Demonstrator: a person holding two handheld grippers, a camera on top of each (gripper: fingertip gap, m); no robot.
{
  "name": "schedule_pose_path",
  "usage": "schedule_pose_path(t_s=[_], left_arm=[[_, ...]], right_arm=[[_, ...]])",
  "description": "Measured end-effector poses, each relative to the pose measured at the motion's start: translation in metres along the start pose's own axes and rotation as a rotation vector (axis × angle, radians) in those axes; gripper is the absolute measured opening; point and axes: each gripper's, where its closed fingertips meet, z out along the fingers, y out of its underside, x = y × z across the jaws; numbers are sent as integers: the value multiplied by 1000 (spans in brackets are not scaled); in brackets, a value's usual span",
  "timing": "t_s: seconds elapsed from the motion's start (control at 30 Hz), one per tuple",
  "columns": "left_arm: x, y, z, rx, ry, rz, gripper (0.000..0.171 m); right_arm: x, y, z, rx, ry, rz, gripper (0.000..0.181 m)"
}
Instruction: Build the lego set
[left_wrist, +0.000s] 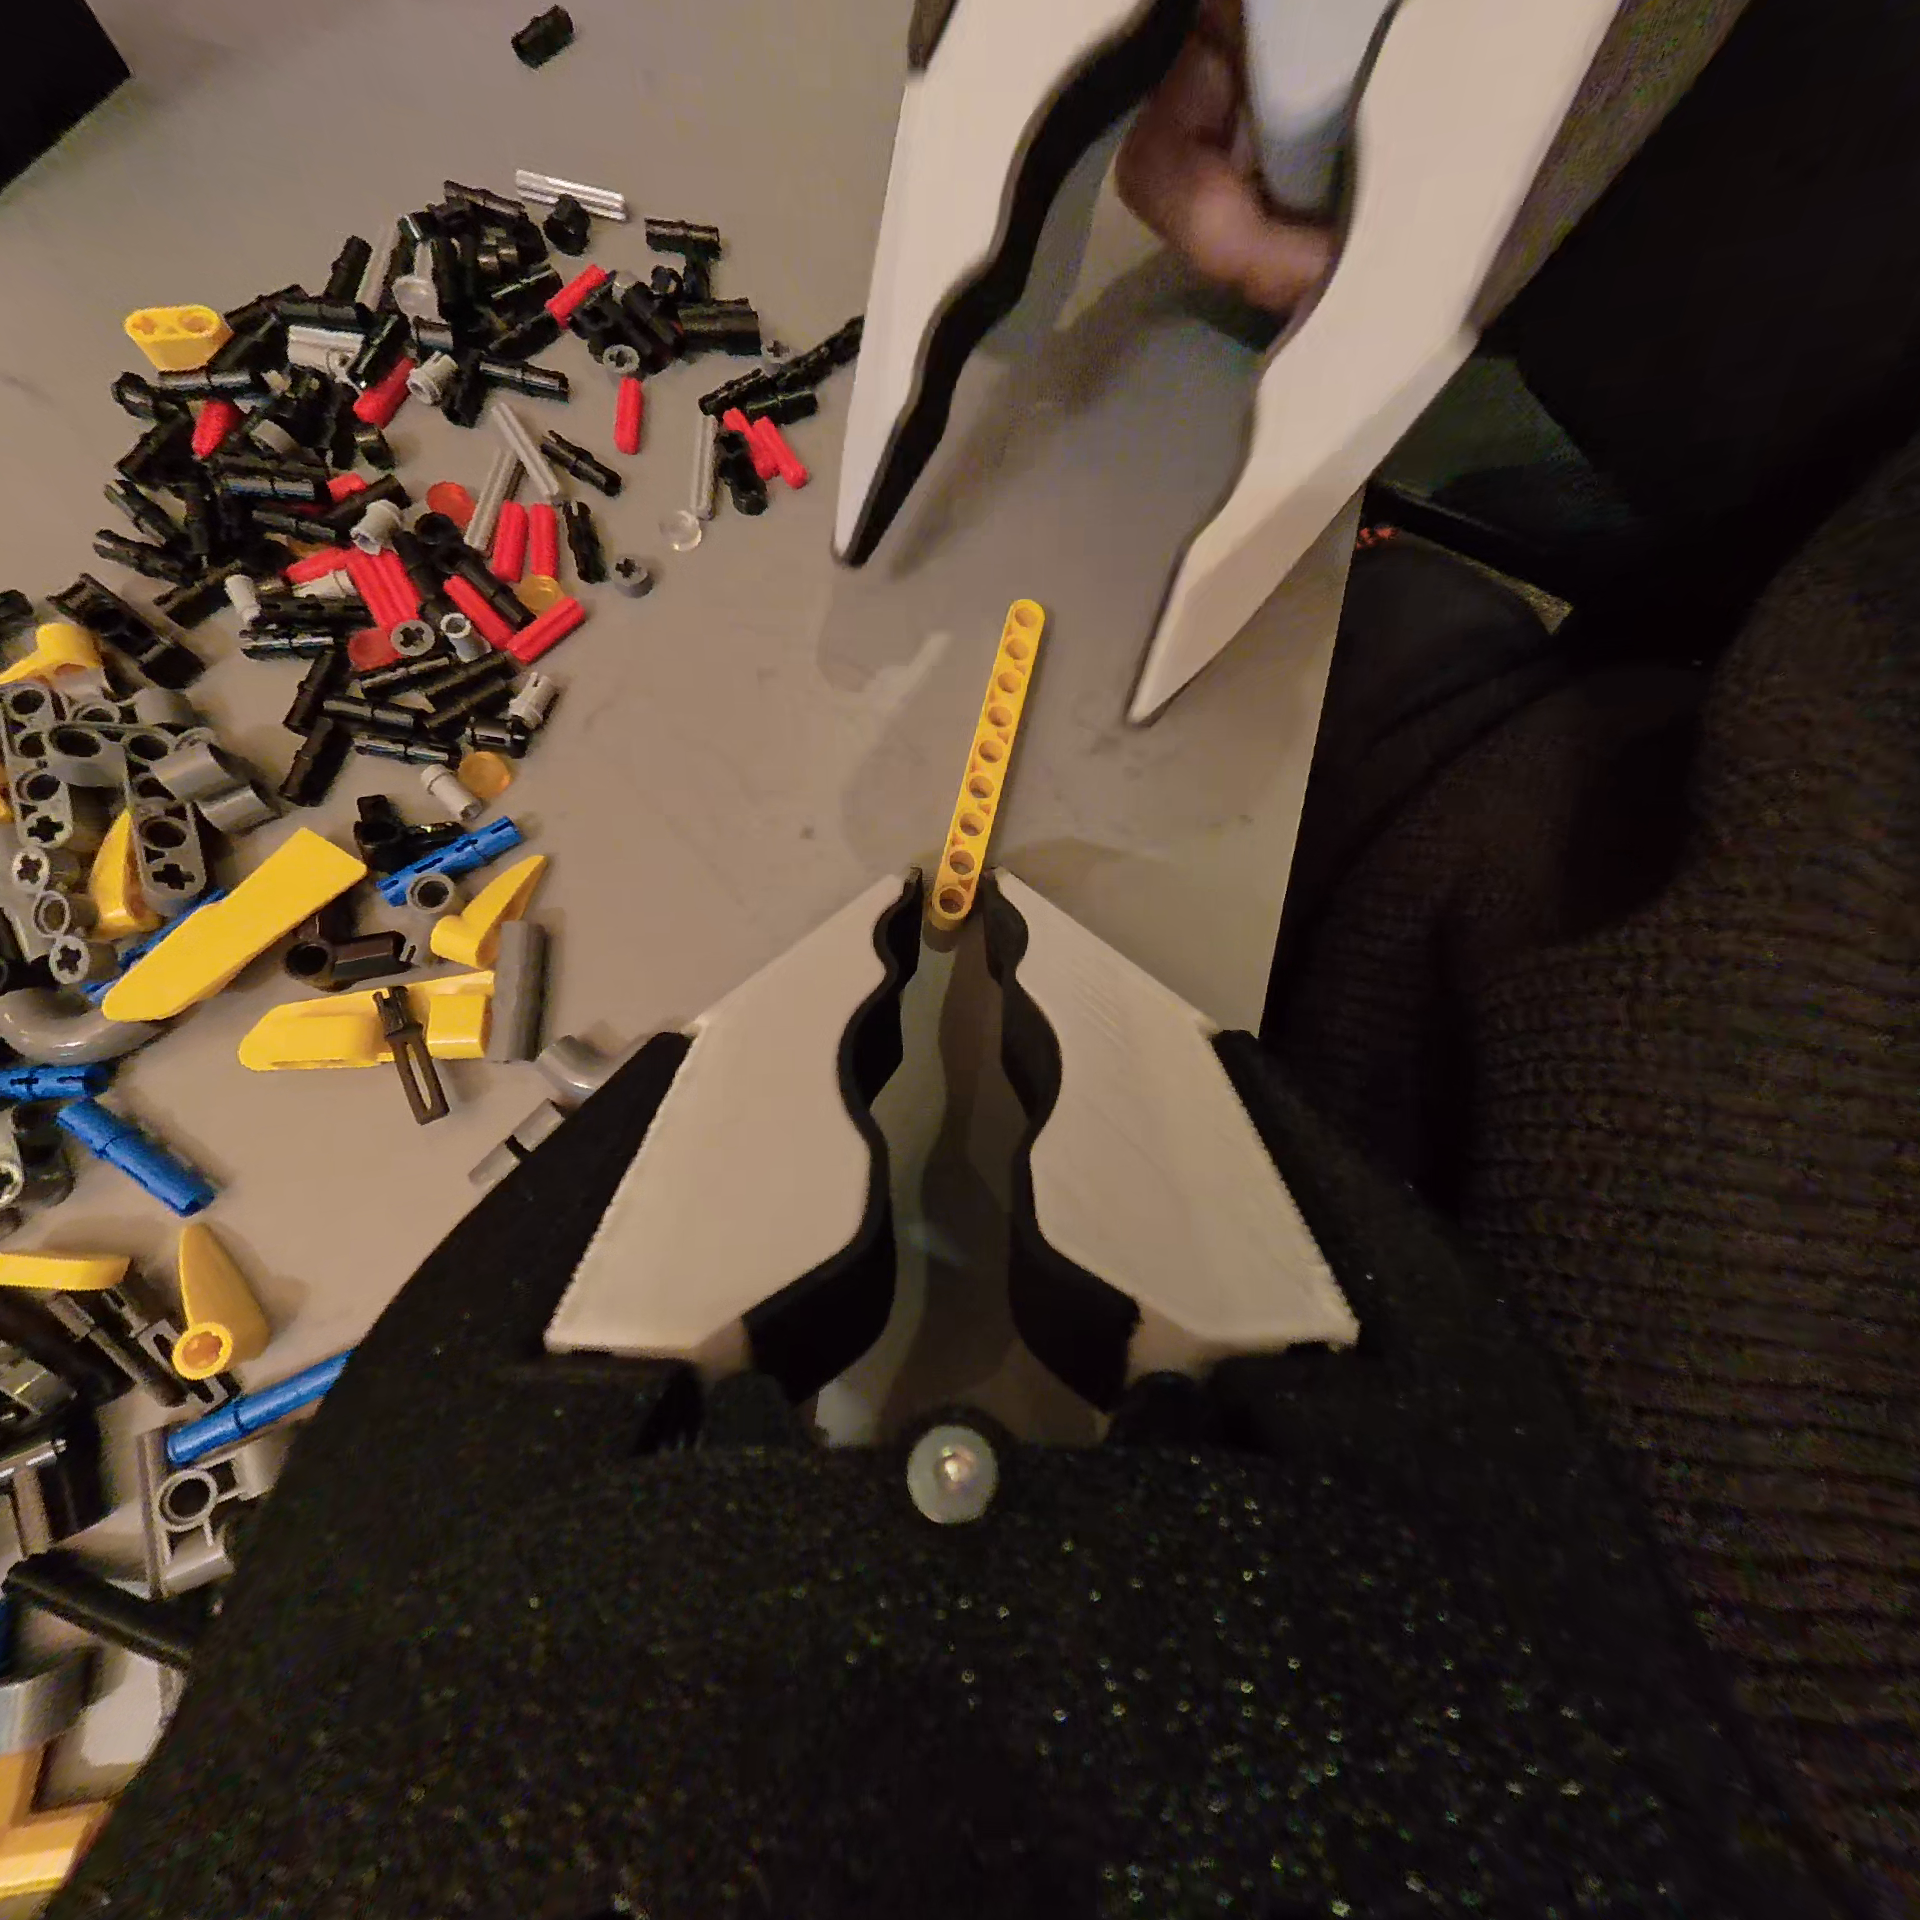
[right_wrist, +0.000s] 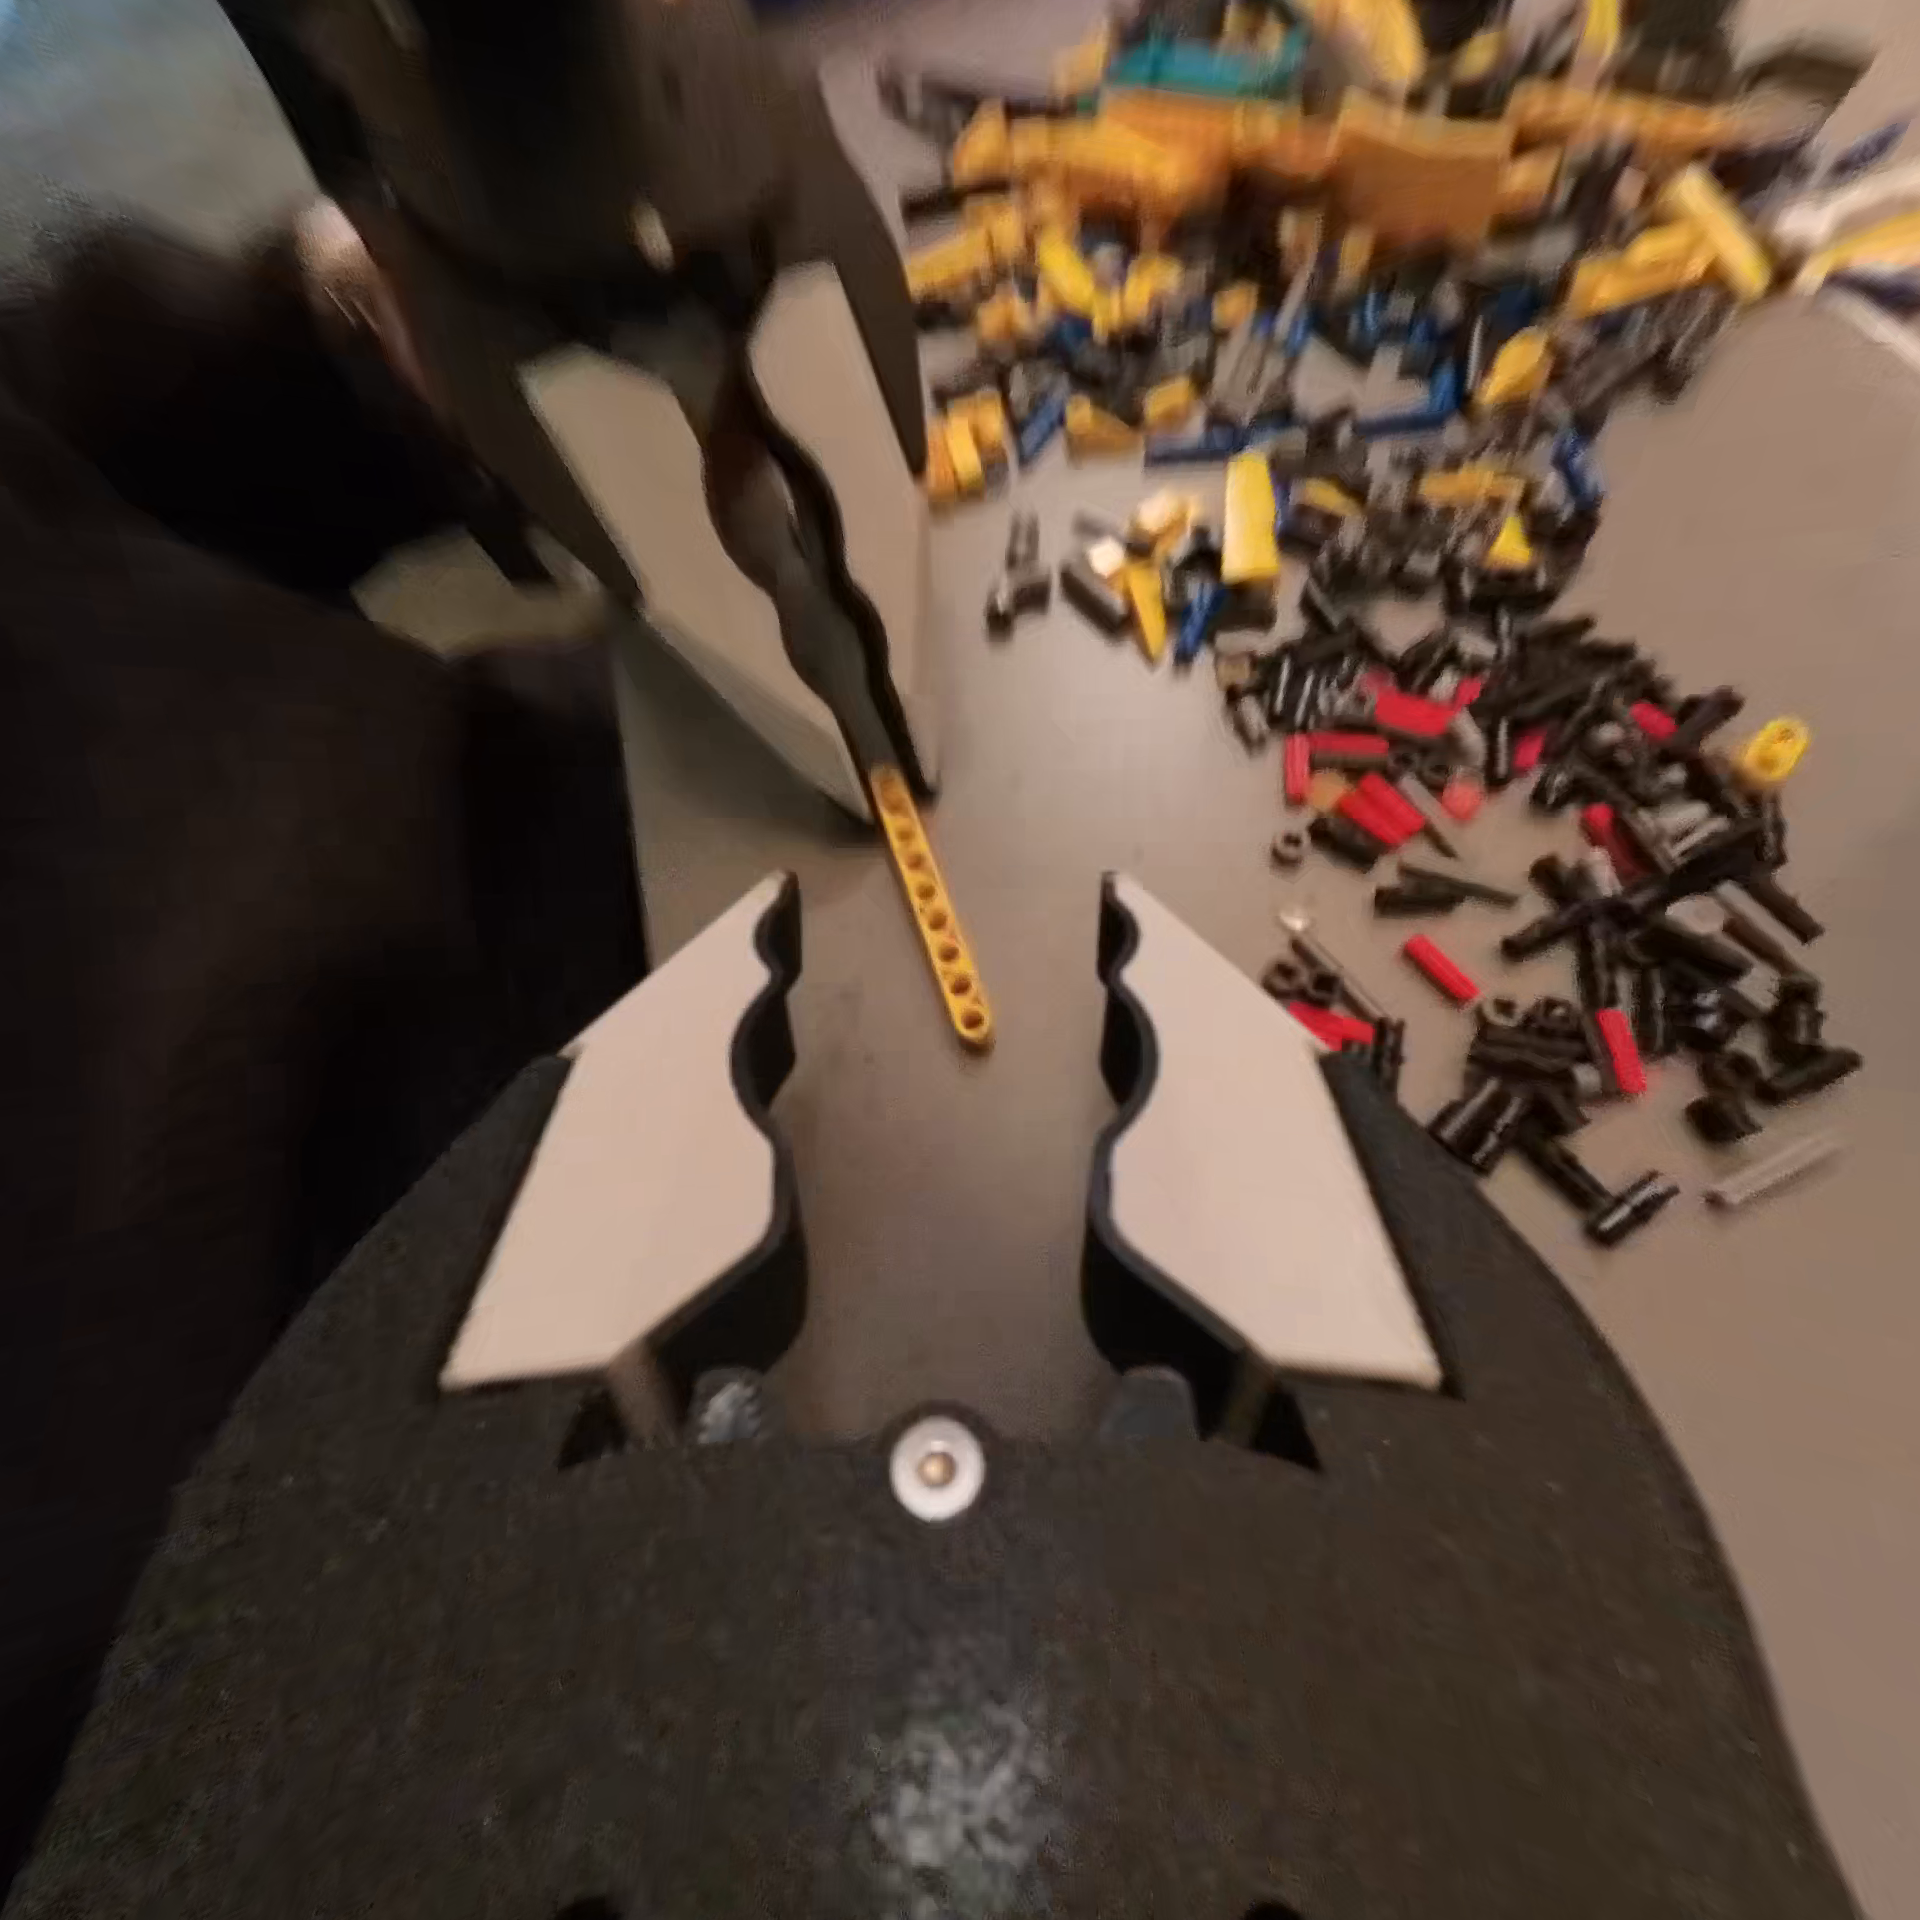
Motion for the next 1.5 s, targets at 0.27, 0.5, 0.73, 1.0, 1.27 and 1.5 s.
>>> schedule_pose_path(t_s=[0.27, 0.5, 0.73, 1.0, 1.27, 1.5], left_arm=[[-3, -1, -1, 12, -54, 28, 11], [-6, -6, -6, 56, -82, 32, 11], [-7, 0, -1, 2, -123, 74, 11], [-8, -4, -4, 32, -124, 60, 11], [-8, -1, -1, 4, -112, 41, 11], [-8, 0, 0, -2, -116, 49, 11]], right_arm=[[0, 12, 9, -65, 31, -129, 0], [4, 5, -11, -17, 53, -102, 17], [-1, 20, 5, -115, 48, -154, 9], [79, 4, -137, 70, 538, -49, 8], [131, 83, -209, -66, 816, 147, 8], [125, 98, -154, -87, 594, 149, 8]])
